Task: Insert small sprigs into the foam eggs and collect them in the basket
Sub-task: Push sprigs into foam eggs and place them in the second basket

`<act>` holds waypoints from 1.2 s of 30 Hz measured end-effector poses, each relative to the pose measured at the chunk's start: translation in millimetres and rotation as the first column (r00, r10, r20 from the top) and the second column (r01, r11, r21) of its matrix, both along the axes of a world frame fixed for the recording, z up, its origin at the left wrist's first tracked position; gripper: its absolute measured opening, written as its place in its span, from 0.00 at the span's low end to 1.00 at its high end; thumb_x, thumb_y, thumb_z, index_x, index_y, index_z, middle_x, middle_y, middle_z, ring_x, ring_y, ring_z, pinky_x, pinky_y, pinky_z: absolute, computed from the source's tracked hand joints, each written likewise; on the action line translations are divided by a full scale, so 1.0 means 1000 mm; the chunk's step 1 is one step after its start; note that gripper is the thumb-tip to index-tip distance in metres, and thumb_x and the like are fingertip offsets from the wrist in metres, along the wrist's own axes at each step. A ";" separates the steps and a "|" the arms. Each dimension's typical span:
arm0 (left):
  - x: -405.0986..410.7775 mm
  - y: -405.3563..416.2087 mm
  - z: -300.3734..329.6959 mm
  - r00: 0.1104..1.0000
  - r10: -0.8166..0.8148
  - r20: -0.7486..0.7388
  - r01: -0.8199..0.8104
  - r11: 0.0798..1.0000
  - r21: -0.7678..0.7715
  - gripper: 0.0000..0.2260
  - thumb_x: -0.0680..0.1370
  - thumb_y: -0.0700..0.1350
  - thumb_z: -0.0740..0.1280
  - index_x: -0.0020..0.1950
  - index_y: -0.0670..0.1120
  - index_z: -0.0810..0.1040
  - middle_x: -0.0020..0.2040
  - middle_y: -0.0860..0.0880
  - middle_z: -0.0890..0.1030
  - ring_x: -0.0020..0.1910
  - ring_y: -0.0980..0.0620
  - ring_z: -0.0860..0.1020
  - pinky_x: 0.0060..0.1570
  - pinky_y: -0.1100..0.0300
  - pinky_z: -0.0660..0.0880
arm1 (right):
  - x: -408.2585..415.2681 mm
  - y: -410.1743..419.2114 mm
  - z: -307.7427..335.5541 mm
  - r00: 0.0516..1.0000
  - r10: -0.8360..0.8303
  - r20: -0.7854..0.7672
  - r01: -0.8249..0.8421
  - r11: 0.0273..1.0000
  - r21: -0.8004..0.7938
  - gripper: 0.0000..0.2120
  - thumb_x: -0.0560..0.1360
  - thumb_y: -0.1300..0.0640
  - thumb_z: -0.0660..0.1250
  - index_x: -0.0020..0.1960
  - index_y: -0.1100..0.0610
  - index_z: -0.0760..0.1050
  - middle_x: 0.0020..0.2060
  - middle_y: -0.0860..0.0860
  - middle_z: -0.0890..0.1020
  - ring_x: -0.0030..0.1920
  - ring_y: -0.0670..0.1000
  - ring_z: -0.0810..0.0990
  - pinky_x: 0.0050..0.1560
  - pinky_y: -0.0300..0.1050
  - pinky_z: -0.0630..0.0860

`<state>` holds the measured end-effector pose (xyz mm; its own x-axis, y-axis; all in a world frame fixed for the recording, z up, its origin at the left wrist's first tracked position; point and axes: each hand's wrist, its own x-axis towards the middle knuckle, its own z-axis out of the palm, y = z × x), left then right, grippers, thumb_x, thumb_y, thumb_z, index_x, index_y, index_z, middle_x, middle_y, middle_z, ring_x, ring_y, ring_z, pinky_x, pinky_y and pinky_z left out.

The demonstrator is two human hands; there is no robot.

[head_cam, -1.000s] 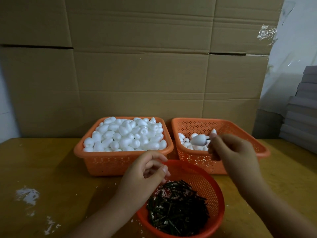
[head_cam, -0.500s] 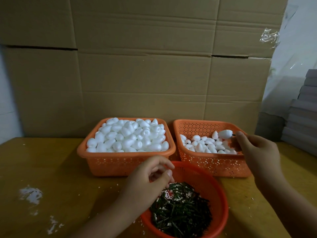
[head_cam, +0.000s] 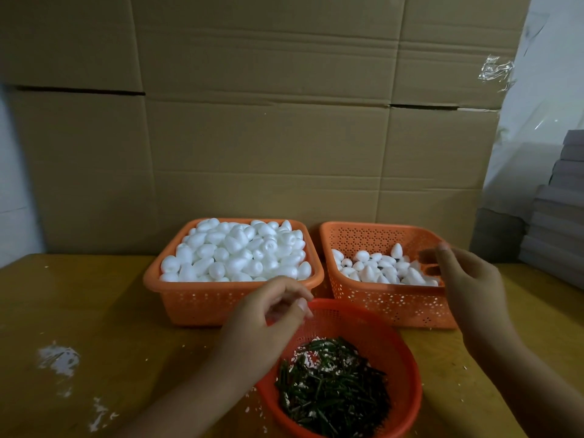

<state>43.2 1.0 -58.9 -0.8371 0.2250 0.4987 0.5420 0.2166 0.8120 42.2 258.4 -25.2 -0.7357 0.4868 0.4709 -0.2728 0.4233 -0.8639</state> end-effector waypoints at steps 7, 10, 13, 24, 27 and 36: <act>-0.033 -0.052 0.017 0.761 0.427 -0.488 -0.610 0.728 -0.313 0.08 0.77 0.50 0.60 0.50 0.56 0.79 0.50 0.59 0.81 0.52 0.56 0.78 0.46 0.56 0.75 | 0.029 -0.051 0.003 0.819 0.463 0.338 -0.567 0.742 0.357 0.09 0.75 0.45 0.62 0.42 0.42 0.81 0.40 0.44 0.84 0.39 0.46 0.81 0.43 0.44 0.80; -0.048 -0.076 0.017 0.775 0.422 -0.470 -0.625 0.619 -0.475 0.23 0.76 0.58 0.52 0.57 0.50 0.82 0.59 0.51 0.81 0.60 0.47 0.78 0.56 0.48 0.75 | 0.033 -0.070 -0.011 0.714 0.521 0.468 -0.699 0.488 0.523 0.08 0.75 0.45 0.64 0.47 0.43 0.81 0.46 0.40 0.83 0.47 0.39 0.80 0.51 0.41 0.77; -0.055 -0.087 0.015 0.814 0.398 -0.422 -0.580 0.546 -0.604 0.31 0.75 0.64 0.46 0.65 0.52 0.78 0.67 0.51 0.77 0.68 0.49 0.74 0.63 0.48 0.69 | 0.036 -0.080 -0.026 0.702 0.512 0.495 -0.678 0.266 0.685 0.12 0.75 0.43 0.63 0.56 0.42 0.78 0.54 0.37 0.78 0.53 0.33 0.74 0.53 0.28 0.70; -0.054 -0.089 0.018 0.857 0.340 -0.387 -0.515 0.577 -0.634 0.17 0.80 0.61 0.53 0.48 0.55 0.78 0.44 0.57 0.78 0.47 0.55 0.77 0.50 0.54 0.70 | 0.035 -0.084 -0.030 0.682 0.468 0.562 -0.698 0.187 0.691 0.17 0.73 0.41 0.64 0.61 0.36 0.71 0.60 0.31 0.68 0.50 0.21 0.64 0.48 0.21 0.60; -0.053 -0.088 0.019 0.869 0.337 -0.363 -0.494 0.537 -0.684 0.17 0.80 0.62 0.51 0.48 0.57 0.77 0.45 0.58 0.79 0.49 0.56 0.76 0.53 0.55 0.68 | 0.035 -0.084 -0.030 0.679 0.461 0.572 -0.703 0.182 0.687 0.15 0.74 0.41 0.65 0.60 0.36 0.73 0.59 0.33 0.71 0.50 0.22 0.65 0.49 0.22 0.61; -0.055 -0.089 0.018 0.877 0.341 -0.338 -0.467 0.441 -0.767 0.33 0.72 0.73 0.36 0.53 0.61 0.77 0.54 0.60 0.74 0.54 0.57 0.74 0.57 0.57 0.68 | 0.037 -0.085 -0.028 0.673 0.464 0.577 -0.712 0.195 0.674 0.14 0.74 0.42 0.65 0.60 0.38 0.74 0.58 0.35 0.74 0.53 0.28 0.68 0.55 0.26 0.64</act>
